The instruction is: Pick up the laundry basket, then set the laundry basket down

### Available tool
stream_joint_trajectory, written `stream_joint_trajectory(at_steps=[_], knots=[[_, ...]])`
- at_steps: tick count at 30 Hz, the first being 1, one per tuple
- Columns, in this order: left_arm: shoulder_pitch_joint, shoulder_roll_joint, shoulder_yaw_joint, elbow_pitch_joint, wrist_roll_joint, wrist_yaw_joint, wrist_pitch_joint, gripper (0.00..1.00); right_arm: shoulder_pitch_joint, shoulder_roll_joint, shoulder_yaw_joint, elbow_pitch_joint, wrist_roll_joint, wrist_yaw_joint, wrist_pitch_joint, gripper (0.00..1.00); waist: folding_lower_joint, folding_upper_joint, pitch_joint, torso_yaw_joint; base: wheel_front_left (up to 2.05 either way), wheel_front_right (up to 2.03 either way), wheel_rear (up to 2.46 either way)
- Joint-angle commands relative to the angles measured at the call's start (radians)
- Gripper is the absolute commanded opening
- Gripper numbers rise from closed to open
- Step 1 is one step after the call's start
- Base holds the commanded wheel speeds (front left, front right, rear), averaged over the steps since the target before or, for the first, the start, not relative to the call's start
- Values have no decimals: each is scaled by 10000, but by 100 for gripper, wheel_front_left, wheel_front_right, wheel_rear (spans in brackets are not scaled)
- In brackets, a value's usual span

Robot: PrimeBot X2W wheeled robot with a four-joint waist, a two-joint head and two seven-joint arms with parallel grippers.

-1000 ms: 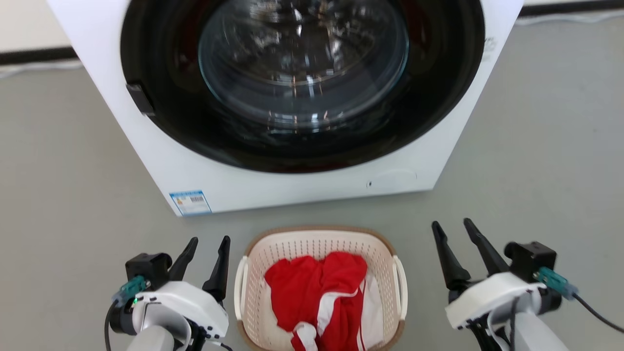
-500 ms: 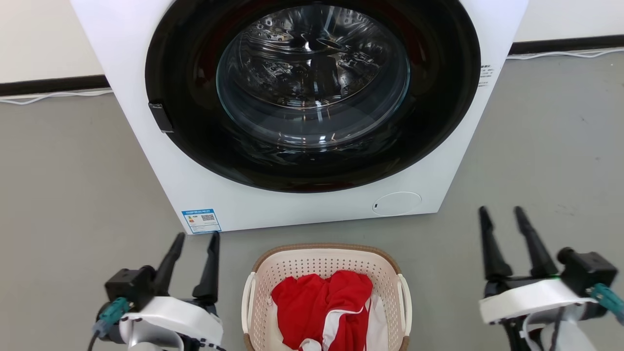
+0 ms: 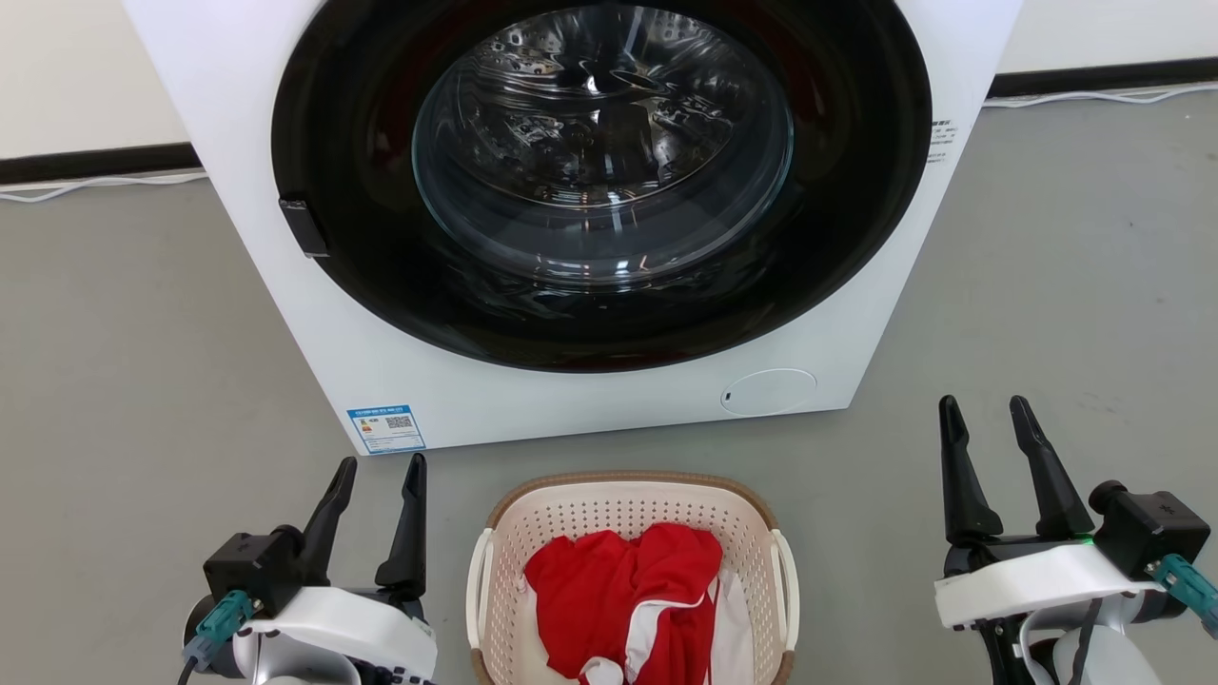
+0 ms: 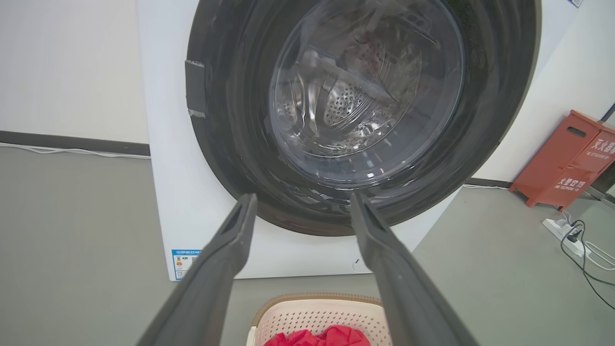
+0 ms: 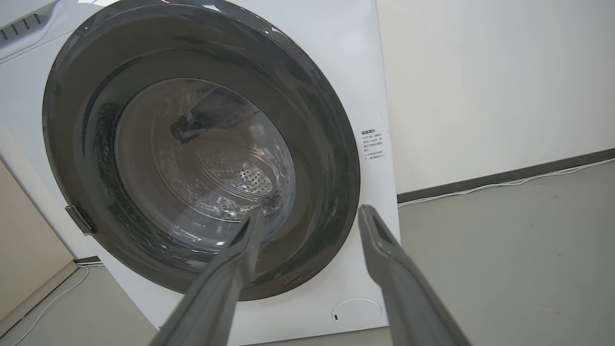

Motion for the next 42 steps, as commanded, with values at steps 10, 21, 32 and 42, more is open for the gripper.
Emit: stream_joint_trajectory(at_steps=[10, 21, 32, 42], knots=[[-311, 2, 245, -179, 28, -58, -63, 100, -110, -17, 296, -148, -156, 19, -132, 100, 0, -1, 101, -15, 0, 0, 0], [-322, -11, 198, -28, 32, -59, -63, 100, -114, -66, 394, 3, -153, 19, -132, 100, 0, -1, 86, -40, 0, 0, 0], [-309, -27, 223, -3, -149, -59, -63, 100, -98, -93, 407, -21, -156, 19, -132, 100, 0, -1, 56, -74, 0, 0, 0], [-240, 24, -33, -217, -936, -59, -63, 100, -85, -69, 414, -45, -142, 19, -132, 100, 0, -1, 62, -65, 0, 0, 0]])
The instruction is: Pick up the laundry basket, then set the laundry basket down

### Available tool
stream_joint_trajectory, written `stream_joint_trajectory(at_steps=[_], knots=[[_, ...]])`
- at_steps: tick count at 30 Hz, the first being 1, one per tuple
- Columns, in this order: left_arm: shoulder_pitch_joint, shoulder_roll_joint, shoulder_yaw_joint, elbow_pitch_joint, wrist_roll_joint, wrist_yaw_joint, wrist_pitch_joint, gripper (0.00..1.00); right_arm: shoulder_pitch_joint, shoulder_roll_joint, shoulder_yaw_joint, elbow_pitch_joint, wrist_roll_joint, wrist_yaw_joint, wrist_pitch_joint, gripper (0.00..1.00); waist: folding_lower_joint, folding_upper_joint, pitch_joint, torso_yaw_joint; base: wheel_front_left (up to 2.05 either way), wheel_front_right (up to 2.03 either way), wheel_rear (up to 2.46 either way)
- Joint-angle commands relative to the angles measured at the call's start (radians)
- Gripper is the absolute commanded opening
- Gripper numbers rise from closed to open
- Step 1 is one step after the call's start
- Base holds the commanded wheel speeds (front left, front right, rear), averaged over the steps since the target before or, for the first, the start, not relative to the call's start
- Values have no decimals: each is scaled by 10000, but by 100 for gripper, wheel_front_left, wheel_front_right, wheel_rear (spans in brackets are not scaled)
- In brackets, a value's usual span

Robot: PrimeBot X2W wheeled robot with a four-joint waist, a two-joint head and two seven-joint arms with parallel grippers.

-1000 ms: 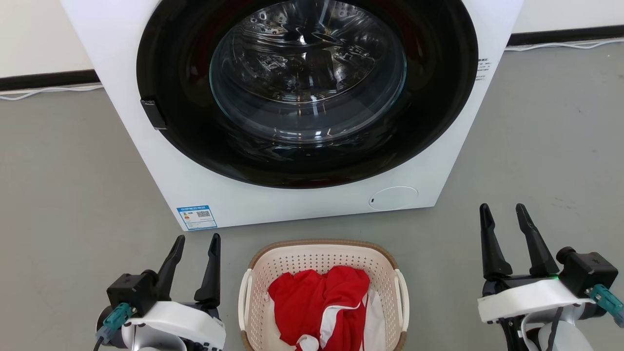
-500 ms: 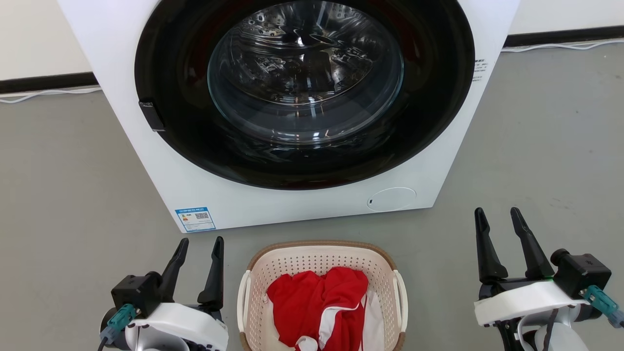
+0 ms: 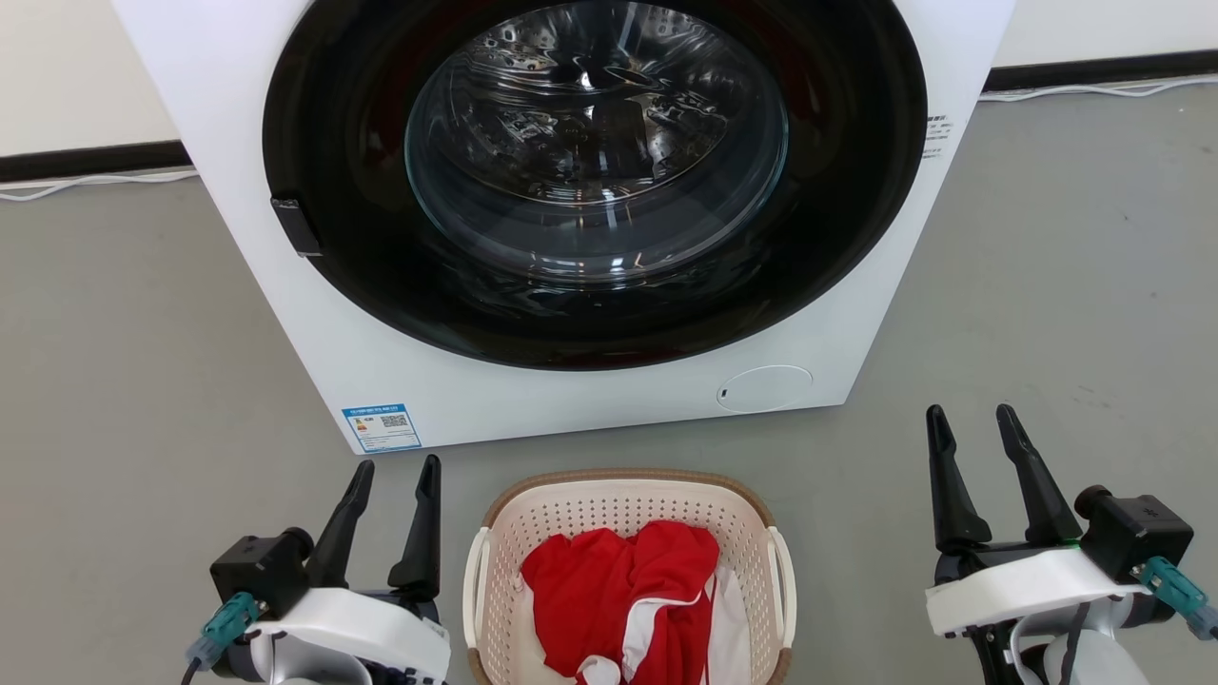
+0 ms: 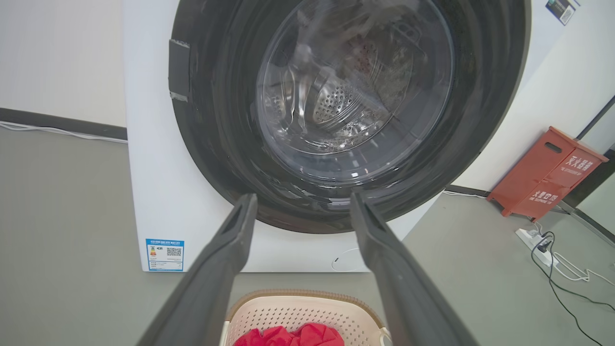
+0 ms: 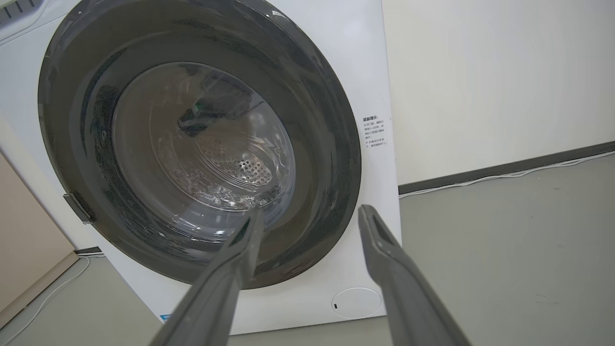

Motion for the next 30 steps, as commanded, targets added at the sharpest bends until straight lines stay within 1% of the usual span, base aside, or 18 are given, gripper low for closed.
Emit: stream_joint_trajectory(at_steps=[1, 2, 3, 6, 9, 13, 18, 30], knots=[[-219, 155, 267, -255, -94, -59, -63, 100, -82, -59, 229, -270, -127, 19, -122, 100, 0, -1, -2, 3, 0, 0, 0], [-219, 171, 269, -280, -91, -59, -63, 100, -83, -57, 234, -267, -125, 19, -122, 100, 0, -1, -1, 3, 0, 0, 0], [1, 61, -6, -44, -38, 0, 0, 0, 0, 0, 2, 0, 0, 0, 0, 0, 0, -1, -1, 1, 0, 0, 0], [89, 50, -9, 232, -79, 10, 4, 0, 128, 69, 32, 266, 22, 0, 24, 0, 0, -1, 0, 1, 0, 0, 0], [120, 42, 23, 236, -340, 8, 73, 0, 156, 83, 18, 297, 307, 0, 101, 0, 2, -1, -11, 10, 0, 0, 0], [124, 49, 80, 204, -740, 6, 188, 0, 170, 87, -10, 271, 746, 1, 219, 0, 22, -1, -63, 27, 0, 0, 0], [104, 57, 150, 189, -1233, 3, 328, 0, 165, 92, -41, 260, 1287, 2, 362, 0, 1, -1, -76, 48, 0, 0, 0], [62, 69, 325, 126, -2407, -3, 668, 0, 148, 103, -123, 219, 2580, 4, 708, 0, 0, -1, -145, 95, 0, 0, 0]])
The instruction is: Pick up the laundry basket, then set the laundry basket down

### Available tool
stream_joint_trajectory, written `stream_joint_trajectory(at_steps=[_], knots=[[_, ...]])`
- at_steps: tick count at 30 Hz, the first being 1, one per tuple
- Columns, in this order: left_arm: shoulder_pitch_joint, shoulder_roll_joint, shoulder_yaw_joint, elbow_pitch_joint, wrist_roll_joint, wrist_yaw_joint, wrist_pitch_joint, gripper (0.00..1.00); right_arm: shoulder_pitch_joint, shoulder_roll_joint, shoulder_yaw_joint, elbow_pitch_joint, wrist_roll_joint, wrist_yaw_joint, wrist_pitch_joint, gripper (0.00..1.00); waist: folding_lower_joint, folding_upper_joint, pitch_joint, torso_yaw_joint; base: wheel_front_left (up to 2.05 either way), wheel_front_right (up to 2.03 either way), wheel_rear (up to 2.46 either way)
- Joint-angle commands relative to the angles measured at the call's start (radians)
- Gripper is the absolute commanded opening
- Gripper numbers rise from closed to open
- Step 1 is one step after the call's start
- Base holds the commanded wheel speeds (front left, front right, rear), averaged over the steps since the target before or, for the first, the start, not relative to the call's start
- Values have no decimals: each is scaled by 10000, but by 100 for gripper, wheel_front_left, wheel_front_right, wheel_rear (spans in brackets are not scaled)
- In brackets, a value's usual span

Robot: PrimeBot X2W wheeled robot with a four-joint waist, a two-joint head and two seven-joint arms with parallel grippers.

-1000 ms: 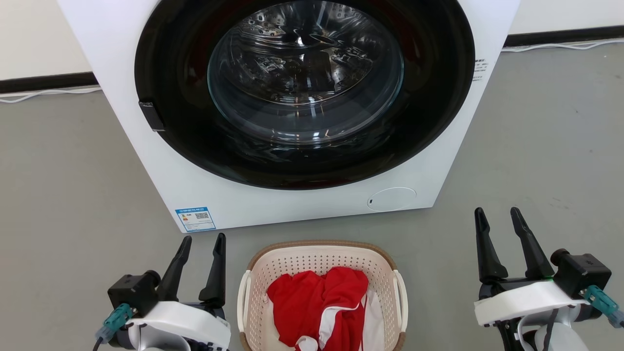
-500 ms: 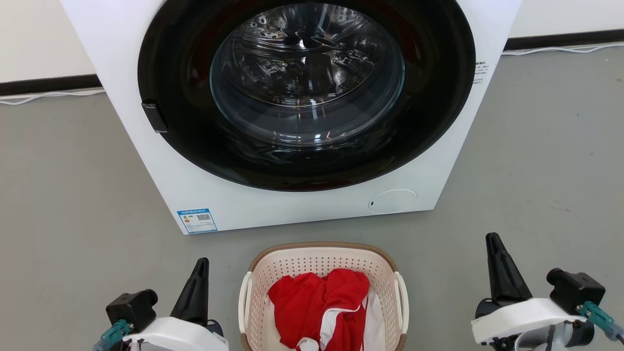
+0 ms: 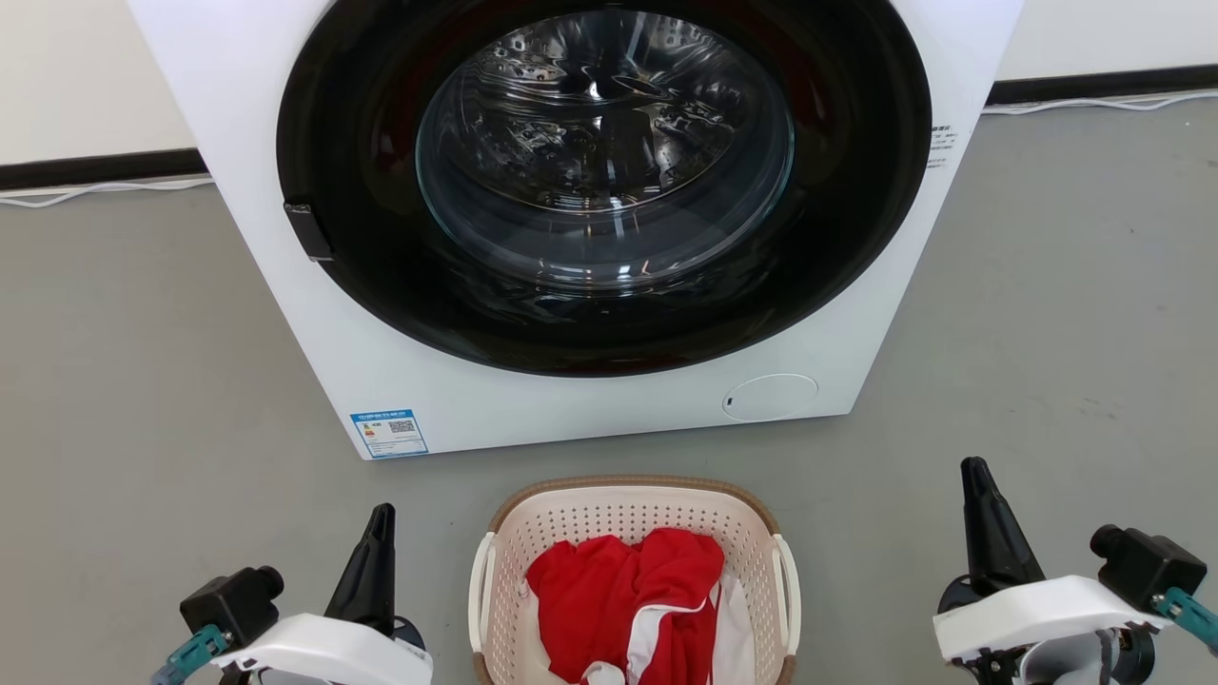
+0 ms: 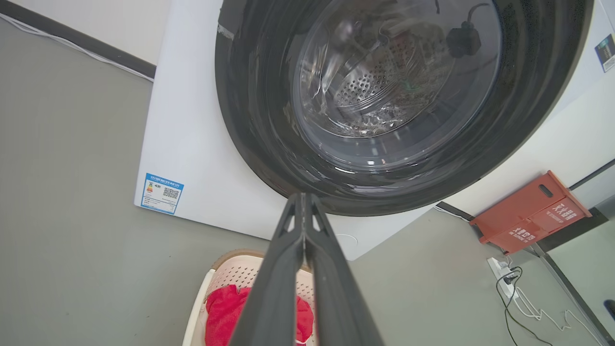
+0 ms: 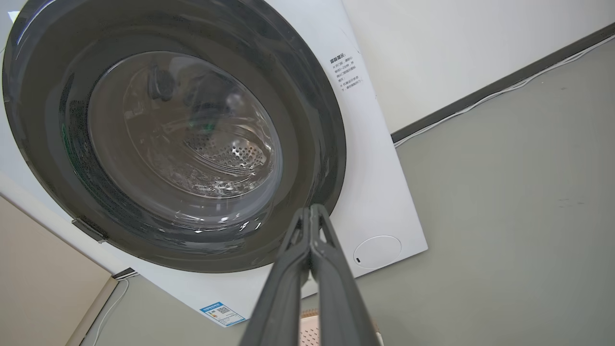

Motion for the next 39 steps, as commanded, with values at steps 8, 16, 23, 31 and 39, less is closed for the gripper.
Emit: stream_joint_trajectory(at_steps=[8, 16, 23, 31, 39], knots=[[-347, 79, 246, -342, -913, -21, 251, 0, -277, -47, -92, -300, 1023, 20, 303, 0, -2, -1, -49, 32, 0, 0, 0], [-370, 83, 382, -397, -1791, -26, 510, 0, -282, -39, -152, -336, 1996, 21, 563, 0, -2, -1, -104, 68, 0, 0, 0], [-387, 85, 491, -440, -2472, -30, 714, 0, -286, -32, -199, -364, 2752, 23, 765, 0, -2, -1, -147, 96, 0, 0, 0], [-407, 85, 615, -489, -3246, -34, 946, 0, -290, -24, -253, -395, 3613, 24, 996, 0, -2, -1, -196, 128, 0, 0, 0], [-427, 85, 742, -538, -4022, -38, 1181, 0, -295, -16, -307, -427, 4477, 25, 1227, 0, -2, -1, -244, 160, 0, 0, 0]])
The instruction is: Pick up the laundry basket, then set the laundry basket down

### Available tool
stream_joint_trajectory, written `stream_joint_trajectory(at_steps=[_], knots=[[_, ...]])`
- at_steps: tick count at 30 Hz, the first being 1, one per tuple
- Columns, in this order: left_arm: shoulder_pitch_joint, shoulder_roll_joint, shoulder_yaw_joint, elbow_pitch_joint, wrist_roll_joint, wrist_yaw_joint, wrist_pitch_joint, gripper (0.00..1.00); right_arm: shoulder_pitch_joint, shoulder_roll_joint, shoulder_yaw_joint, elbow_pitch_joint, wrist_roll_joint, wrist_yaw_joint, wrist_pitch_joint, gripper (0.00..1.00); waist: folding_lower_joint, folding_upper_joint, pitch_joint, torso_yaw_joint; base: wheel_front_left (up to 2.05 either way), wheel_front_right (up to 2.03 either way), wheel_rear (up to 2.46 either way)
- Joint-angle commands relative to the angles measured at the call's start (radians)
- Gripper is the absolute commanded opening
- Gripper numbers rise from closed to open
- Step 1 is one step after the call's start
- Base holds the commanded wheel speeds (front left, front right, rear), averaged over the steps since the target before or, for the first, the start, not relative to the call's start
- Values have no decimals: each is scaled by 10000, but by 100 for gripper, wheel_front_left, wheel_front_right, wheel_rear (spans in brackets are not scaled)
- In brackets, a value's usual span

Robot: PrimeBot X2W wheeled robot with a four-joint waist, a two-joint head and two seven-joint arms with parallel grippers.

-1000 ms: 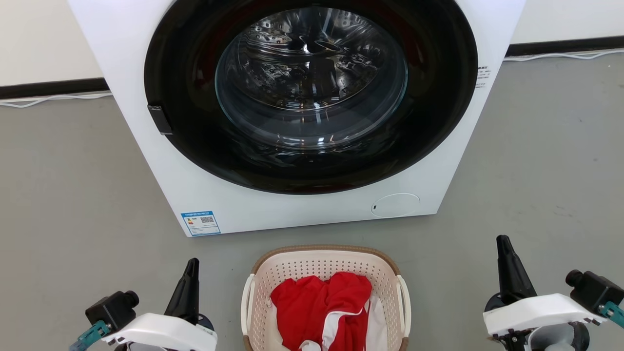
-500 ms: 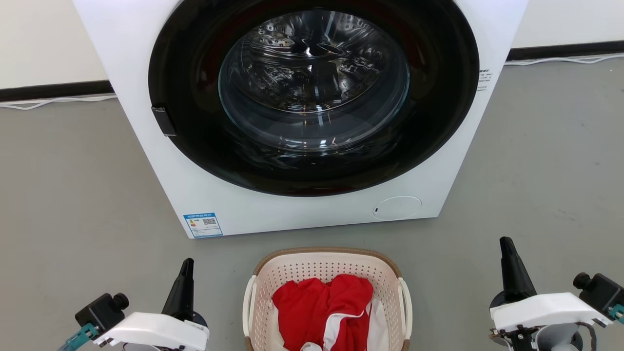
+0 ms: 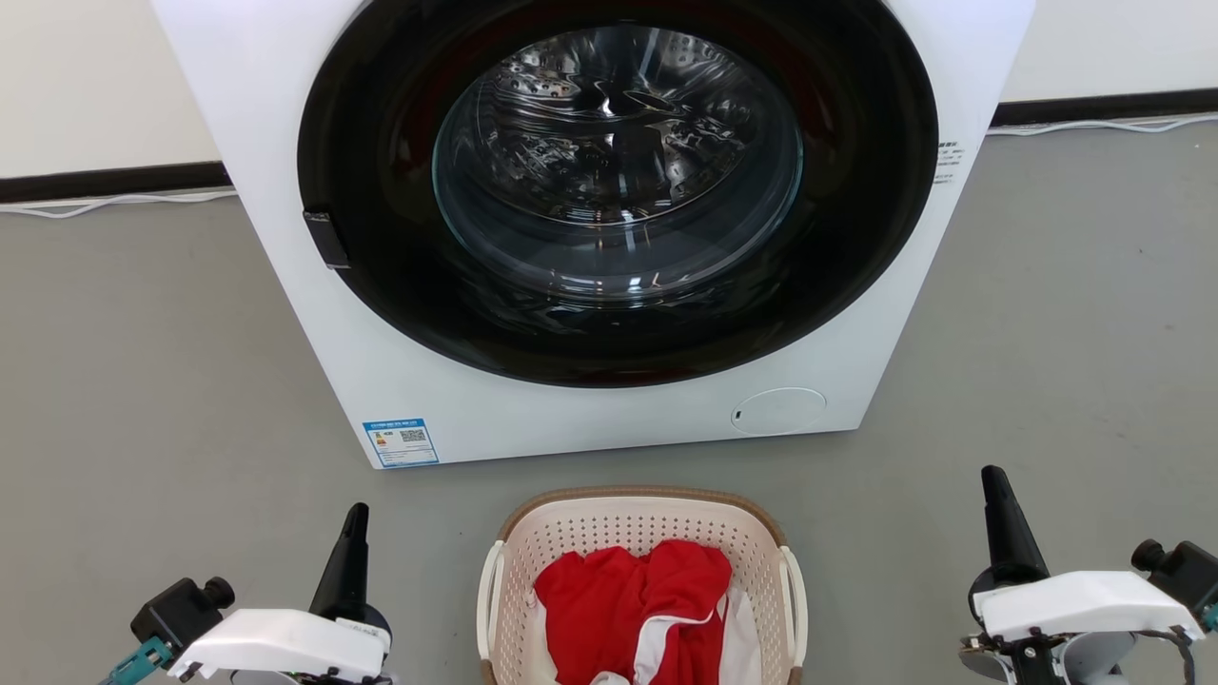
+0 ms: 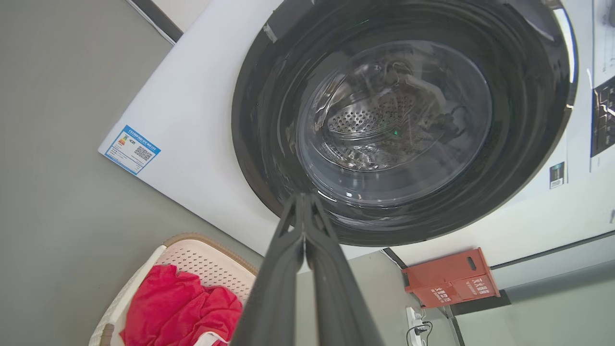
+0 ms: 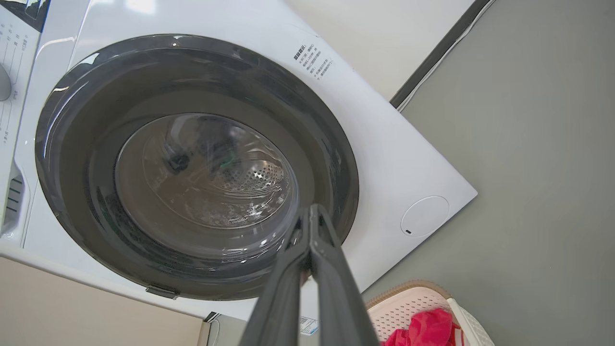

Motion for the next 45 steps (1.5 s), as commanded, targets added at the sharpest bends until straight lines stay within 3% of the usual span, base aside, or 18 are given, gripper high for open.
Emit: stream_joint_trajectory(at_steps=[1, 45], knots=[[-418, 87, 229, -322, -272, -39, 71, 0, -294, -40, 51, -322, 311, 39, 84, 0, 0, 0, -10, 7, 0, 0, 0], [-528, 75, 927, -586, -4426, -63, 1346, 0, -318, 2, -238, -494, 4953, 45, 1326, 0, 0, 0, -272, 178, 0, 0, 0]])
